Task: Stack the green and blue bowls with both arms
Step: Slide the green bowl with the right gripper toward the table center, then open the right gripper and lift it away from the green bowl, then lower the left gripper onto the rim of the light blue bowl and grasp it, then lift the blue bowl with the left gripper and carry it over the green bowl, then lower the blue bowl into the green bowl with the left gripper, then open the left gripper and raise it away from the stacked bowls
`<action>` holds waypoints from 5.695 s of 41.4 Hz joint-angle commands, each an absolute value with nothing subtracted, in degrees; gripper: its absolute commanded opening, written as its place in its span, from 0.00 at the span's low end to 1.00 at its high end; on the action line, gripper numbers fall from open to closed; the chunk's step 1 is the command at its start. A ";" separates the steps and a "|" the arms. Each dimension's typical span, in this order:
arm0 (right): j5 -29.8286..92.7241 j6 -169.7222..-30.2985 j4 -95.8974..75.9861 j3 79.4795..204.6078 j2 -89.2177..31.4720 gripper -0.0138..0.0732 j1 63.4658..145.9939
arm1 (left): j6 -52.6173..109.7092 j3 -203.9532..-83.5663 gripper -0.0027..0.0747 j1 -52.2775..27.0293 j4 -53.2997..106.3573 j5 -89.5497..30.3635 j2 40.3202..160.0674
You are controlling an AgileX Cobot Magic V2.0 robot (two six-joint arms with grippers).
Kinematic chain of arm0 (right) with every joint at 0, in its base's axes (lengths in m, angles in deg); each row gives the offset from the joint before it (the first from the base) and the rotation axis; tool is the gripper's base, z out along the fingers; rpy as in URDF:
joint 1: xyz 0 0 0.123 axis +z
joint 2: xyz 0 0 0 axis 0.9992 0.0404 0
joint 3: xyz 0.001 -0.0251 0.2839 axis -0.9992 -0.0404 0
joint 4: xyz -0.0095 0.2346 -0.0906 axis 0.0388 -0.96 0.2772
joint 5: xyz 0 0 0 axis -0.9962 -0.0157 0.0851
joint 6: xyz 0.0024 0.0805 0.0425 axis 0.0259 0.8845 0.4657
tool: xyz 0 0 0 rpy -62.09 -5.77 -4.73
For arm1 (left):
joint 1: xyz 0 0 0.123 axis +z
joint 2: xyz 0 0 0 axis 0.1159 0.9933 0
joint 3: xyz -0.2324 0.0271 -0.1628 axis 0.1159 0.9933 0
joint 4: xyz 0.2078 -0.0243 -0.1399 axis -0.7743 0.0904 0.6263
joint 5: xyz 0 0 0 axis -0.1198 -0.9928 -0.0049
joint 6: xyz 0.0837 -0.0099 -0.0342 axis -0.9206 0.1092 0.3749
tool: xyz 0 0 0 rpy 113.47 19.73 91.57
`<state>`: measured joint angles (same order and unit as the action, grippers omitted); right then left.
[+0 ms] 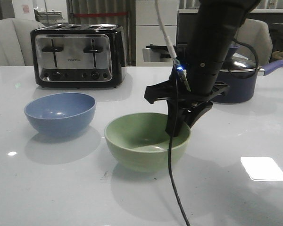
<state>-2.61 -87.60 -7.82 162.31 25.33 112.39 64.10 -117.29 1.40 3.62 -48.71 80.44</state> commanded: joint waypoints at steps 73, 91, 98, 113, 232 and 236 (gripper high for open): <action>3.26 -92.96 -4.24 124.74 -37.87 0.61 116.00 | 60.93 -131.93 0.85 -3.03 5.23 -51.62 99.15; 3.26 -92.96 -4.24 124.74 -37.87 0.61 116.00 | 60.93 -151.39 0.85 -3.03 11.89 -51.53 128.71; 3.26 -92.96 -4.24 124.74 -37.87 0.61 116.00 | 60.93 -157.52 0.85 -3.03 13.39 -50.72 138.58; 3.26 -92.96 -4.24 124.74 -37.87 0.61 116.00 | 61.03 -162.61 0.85 -3.03 14.42 -46.99 149.83; 3.31 -92.96 -4.24 124.74 -37.86 0.61 116.00 | 52.52 -167.51 0.54 -27.26 15.91 -55.26 143.84; 3.31 -92.96 -4.24 124.74 -37.86 0.61 116.00 | 52.52 -167.22 0.54 -27.38 15.81 -56.98 139.10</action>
